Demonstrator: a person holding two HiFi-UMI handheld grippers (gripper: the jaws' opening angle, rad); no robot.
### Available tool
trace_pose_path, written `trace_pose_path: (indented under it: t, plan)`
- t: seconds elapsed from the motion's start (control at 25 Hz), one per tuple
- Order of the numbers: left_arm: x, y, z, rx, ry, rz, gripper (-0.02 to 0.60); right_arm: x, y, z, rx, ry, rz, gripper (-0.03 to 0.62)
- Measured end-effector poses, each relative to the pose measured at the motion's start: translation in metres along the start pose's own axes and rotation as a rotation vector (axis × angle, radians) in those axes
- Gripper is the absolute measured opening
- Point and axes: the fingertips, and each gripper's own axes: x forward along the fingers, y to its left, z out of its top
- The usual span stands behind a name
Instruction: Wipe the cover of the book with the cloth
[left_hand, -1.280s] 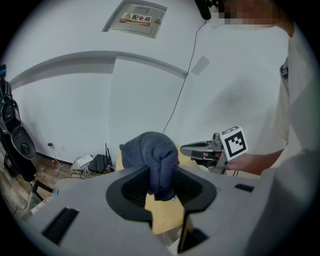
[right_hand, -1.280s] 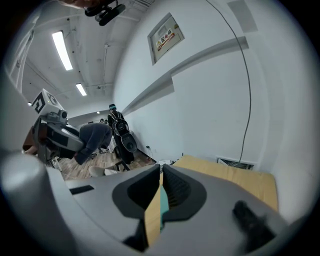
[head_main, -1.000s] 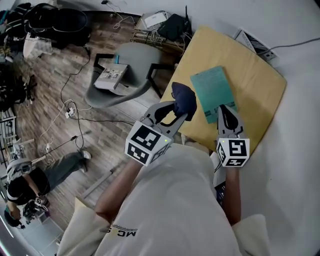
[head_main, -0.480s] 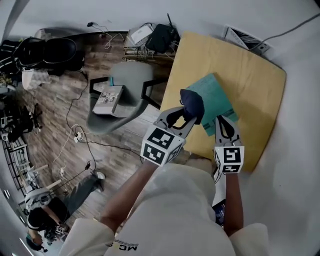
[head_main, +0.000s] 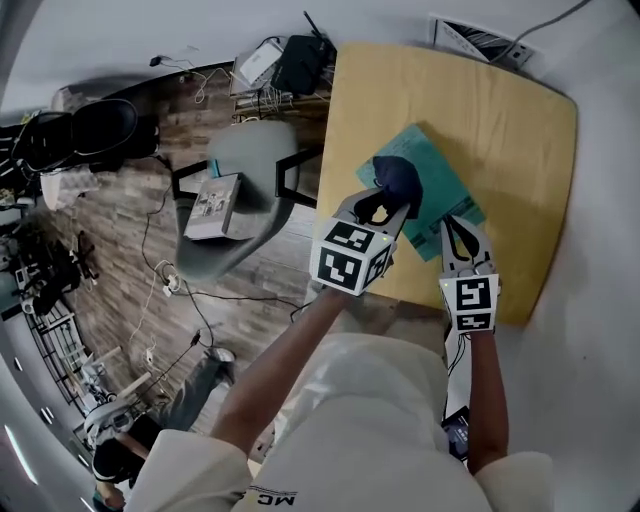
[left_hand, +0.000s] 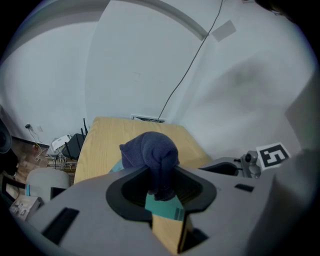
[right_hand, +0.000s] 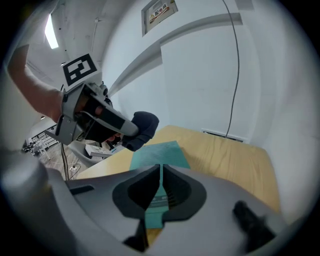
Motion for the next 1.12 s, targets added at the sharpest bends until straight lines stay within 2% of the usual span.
trace_pose_path:
  t: [0.12,0.44,0.64,0.88,1.04,1.12]
  plan:
    - [0.018,0.002,0.001,0.011,0.014,0.007,0.135,0.001,0.003,-0.014,-0.003,0.017,0.008,0.035]
    - [0.063,0.026,0.000,-0.044,0.065,0.045,0.135,0.002,0.003,-0.024,0.016,0.009,-0.008,0.035]
    - [0.079,0.032,0.005,-0.025,0.101,0.044,0.135,0.009,-0.004,-0.034,0.022,0.021,-0.063,0.035]
    - [0.102,0.034,0.005,0.009,0.142,0.060,0.135,0.025,-0.014,-0.064,0.035,0.074,-0.128,0.034]
    - [0.113,0.032,0.002,-0.056,0.148,0.039,0.135,0.030,-0.011,-0.076,0.006,0.096,-0.134,0.034]
    - [0.114,0.031,0.002,-0.054,0.159,0.037,0.135,0.029,-0.011,-0.075,-0.002,0.101,-0.144,0.034]
